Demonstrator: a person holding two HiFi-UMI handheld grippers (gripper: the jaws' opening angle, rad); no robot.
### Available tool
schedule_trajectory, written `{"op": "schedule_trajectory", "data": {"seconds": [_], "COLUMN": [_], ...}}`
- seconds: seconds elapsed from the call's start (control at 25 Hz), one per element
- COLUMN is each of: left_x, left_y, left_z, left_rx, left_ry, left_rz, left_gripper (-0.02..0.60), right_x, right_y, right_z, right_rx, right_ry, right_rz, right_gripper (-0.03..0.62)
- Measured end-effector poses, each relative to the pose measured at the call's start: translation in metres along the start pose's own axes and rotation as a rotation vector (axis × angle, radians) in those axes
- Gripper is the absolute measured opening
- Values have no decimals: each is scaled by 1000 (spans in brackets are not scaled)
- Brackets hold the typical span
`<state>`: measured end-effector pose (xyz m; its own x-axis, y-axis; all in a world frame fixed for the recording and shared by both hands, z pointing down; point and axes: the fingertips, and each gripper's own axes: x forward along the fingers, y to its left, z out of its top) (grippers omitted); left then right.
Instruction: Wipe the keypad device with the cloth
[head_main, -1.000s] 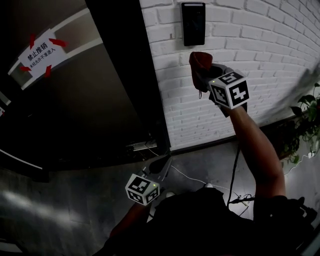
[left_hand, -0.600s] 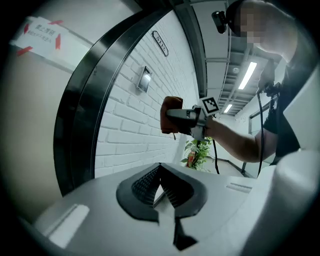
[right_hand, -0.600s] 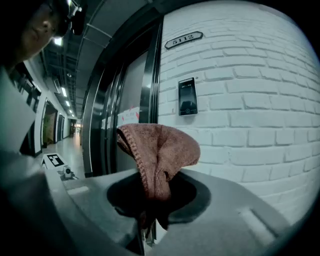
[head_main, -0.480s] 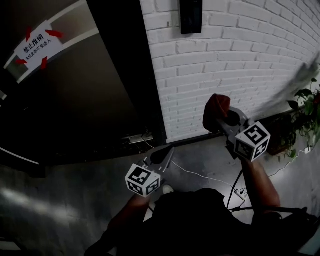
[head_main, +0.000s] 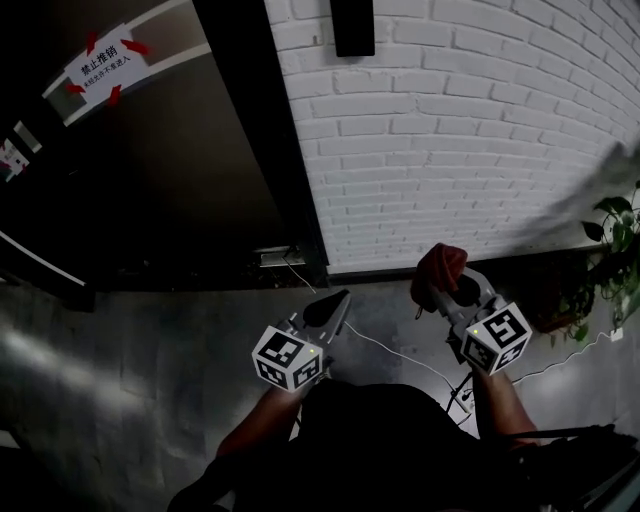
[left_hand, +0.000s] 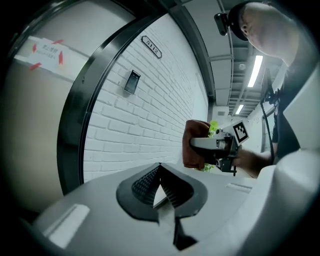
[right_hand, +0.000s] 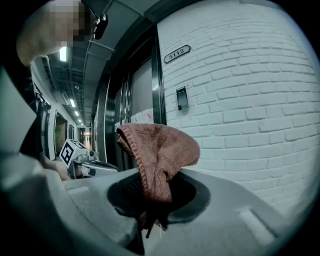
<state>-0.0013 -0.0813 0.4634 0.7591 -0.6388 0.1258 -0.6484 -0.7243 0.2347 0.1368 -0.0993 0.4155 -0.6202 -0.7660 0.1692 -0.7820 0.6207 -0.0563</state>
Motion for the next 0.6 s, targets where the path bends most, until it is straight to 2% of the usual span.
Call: {"op": "schedule_trajectory", "data": {"seconds": [0.16,0.36,0.6], "left_x": [-4,-8,-8], "left_y": [-28,-49,-68], "left_z": [-8,-12,-22], "left_rx": [4,10,19], "left_ry": [4,-11,7], "left_rz": [45,111,118], "left_gripper": [17,17,17], "right_x": [-28,-51,-63], "right_y": [7,10,12], "right_z": [-26,-32,-46], "right_rx": [35,7,20], "right_ry": [34,24,46], "right_rz": [54,112,129], "right_gripper": [67,67,67]}}
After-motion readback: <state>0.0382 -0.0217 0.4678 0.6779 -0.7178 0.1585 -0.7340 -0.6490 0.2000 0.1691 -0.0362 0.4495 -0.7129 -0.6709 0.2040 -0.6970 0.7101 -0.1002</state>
